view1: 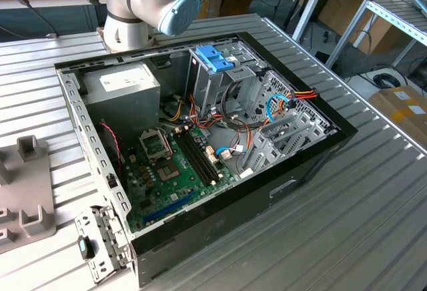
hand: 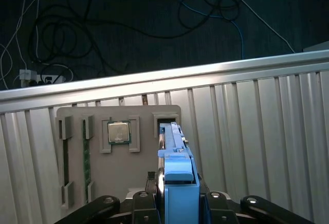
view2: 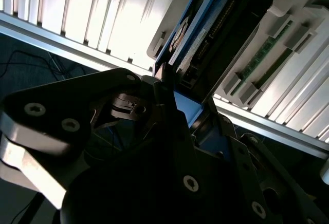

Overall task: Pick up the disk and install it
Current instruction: 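Pick up the disk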

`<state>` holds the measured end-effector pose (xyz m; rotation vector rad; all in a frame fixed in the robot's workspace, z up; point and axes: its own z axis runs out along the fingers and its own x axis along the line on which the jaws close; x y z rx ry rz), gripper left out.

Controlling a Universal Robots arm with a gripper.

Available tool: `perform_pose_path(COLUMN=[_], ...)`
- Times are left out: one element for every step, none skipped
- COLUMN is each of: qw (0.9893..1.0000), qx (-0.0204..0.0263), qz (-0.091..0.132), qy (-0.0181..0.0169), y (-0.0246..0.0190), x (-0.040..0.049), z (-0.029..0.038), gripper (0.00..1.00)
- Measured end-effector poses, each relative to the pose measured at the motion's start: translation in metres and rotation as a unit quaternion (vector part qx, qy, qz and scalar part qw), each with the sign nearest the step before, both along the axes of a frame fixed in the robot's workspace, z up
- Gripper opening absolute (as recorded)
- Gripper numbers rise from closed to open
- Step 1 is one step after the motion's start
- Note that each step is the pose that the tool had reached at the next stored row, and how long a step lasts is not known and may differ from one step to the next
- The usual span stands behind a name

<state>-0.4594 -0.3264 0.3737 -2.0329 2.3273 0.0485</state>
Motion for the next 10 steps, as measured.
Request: perform_pose_path(qw=[1.0000, 1.0000, 1.0000, 1.0000, 1.0000, 1.0000, 1.0000, 1.0000, 1.0000, 1.0000], qx=[0.0000, 0.0000, 0.0000, 0.0000, 0.0000, 0.0000, 0.0000, 0.0000, 0.0000, 0.0000], qz=[0.000, 0.000, 0.000, 0.000, 0.000, 0.000, 0.000, 0.000, 0.000, 0.000], qy=[0.0000, 0.0000, 0.0000, 0.0000, 0.0000, 0.0000, 0.0000, 0.0000, 0.0000, 0.0000], y=[0.0000, 0.0000, 0.0000, 0.0000, 0.0000, 0.0000, 0.0000, 0.0000, 0.0000, 0.0000], x=[0.0000, 0.0000, 0.0000, 0.0000, 0.0000, 0.0000, 0.0000, 0.0000, 0.0000, 0.0000], z=[0.0004, 0.0008, 0.0012, 0.0016, 0.0021, 0.0024, 0.0028, 0.0032, 0.0036, 0.0042], gripper=[0.37, 0.37, 0.37, 0.37, 0.37, 0.37, 0.37, 0.37, 0.37, 0.37])
